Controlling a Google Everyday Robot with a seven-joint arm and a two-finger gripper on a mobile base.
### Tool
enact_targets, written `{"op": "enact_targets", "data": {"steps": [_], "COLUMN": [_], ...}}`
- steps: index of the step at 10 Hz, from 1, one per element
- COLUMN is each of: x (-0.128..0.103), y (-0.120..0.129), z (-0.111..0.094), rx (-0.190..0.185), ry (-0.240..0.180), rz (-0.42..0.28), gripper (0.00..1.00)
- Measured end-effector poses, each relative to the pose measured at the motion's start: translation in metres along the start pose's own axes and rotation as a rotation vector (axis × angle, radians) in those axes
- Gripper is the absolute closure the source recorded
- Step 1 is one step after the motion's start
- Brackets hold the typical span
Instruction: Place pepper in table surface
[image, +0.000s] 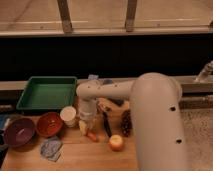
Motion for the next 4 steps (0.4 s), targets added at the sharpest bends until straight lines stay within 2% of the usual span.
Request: {"op": "enact_targets", "data": {"steps": [4], "x": [-0.0009], "y": [0.0024], "z": [-0.0032], "rx": [-0.002], "ry": [-0.008], "rz": [-0.015], "gripper": [0.40]}}
